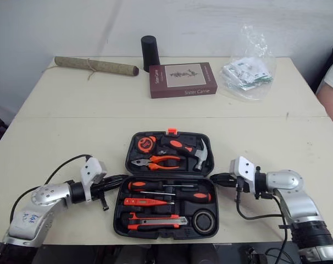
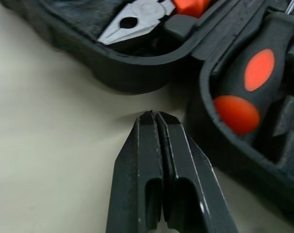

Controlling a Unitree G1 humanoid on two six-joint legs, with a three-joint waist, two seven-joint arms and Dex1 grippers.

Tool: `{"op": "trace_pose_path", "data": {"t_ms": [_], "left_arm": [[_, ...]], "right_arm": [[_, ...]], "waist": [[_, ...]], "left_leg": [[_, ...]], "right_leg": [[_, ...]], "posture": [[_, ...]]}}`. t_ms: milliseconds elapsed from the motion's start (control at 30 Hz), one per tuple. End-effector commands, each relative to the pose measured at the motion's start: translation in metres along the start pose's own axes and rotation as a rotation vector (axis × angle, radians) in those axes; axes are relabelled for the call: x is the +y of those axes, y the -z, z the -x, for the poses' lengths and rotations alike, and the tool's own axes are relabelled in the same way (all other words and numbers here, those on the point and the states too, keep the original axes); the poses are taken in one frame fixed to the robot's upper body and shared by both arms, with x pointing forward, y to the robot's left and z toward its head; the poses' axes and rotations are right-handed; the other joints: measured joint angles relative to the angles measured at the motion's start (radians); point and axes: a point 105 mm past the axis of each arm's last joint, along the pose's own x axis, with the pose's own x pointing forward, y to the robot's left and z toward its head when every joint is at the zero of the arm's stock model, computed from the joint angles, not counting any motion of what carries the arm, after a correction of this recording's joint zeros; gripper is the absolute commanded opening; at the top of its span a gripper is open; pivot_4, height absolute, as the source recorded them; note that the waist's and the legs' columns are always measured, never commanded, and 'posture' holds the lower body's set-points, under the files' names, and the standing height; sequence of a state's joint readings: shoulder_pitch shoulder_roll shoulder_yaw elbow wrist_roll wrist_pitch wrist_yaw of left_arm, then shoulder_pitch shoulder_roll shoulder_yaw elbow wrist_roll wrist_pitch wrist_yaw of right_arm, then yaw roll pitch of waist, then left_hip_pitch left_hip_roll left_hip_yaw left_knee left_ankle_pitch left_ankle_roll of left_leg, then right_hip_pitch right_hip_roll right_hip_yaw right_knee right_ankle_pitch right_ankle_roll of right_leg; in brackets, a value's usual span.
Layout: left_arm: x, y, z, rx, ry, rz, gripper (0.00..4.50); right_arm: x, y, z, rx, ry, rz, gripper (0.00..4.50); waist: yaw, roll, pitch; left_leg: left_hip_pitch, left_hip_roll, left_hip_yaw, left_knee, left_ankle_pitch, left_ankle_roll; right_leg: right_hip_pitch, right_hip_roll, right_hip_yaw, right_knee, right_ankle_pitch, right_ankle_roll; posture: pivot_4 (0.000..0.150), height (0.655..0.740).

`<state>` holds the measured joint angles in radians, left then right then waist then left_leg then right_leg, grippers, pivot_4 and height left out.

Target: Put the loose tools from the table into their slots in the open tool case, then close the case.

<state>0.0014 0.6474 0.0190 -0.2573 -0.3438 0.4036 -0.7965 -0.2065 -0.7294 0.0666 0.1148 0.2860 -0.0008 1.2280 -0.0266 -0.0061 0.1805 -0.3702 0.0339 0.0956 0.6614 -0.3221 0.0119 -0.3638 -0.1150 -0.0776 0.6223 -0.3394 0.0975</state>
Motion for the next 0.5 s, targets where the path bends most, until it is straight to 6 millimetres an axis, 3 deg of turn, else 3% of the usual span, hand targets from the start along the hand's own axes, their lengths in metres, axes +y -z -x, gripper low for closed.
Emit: {"op": "trace_pose_path", "data": {"t_ms": [33,200,500], "left_arm": [[-0.002,-0.002,-0.008,-0.003,0.026,-0.022,0.04],[0.001,-0.008,-0.019,-0.027,0.034,-0.029,0.04],[0.030,-0.018,-0.044,-0.018,-0.033,-0.043,0.04]], "right_arm": [[0.000,-0.015,-0.009,-0.021,-0.014,0.021,0.00],[-0.008,-0.020,-0.013,-0.027,0.022,0.011,0.00],[-0.047,-0.010,-0.014,0.031,0.163,0.030,0.00]], "waist": [[0.001,0.000,0.000],[0.001,0.000,0.000],[0.002,0.000,0.000]], "left_leg": [[0.000,0.000,0.000,0.000,0.000,0.000],[0.000,0.000,0.000,0.000,0.000,0.000],[0.002,-0.002,-0.001,0.001,0.004,0.000]], "right_leg": [[0.000,0.000,0.000,0.000,0.000,0.000],[0.000,0.000,0.000,0.001,0.000,0.000],[0.001,-0.001,0.000,0.004,0.001,0.002]], "posture": [[0.150,0.7400],[0.150,0.7400],[0.150,0.7400]]}}
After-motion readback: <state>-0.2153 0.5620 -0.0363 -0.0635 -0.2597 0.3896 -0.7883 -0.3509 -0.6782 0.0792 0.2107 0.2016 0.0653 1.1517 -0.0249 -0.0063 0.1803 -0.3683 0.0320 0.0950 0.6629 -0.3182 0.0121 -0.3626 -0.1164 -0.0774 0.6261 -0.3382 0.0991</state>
